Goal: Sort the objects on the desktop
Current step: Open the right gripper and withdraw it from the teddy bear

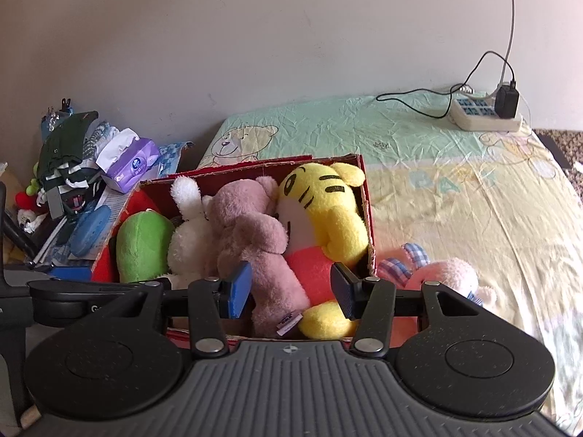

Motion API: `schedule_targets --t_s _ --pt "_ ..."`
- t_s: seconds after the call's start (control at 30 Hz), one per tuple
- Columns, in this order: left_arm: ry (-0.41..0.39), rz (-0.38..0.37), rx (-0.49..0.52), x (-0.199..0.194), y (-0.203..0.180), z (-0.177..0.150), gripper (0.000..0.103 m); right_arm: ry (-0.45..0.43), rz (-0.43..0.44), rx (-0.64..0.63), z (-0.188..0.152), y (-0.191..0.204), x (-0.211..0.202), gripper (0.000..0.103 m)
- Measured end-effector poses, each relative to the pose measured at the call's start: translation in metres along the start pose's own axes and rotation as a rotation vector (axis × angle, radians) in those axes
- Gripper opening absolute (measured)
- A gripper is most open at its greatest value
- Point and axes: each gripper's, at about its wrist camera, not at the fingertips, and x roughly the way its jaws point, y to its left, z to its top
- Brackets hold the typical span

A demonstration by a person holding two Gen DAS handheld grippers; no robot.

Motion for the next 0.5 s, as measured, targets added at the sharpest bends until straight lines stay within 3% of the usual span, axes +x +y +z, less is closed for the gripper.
schedule_targets --t_s 0.5 --pt "-0.009 0.081 0.006 -0.009 -0.001 -0.007 0.1 -0.026 -0.091 -0.064 -0.009 0.016 0.001 0.053"
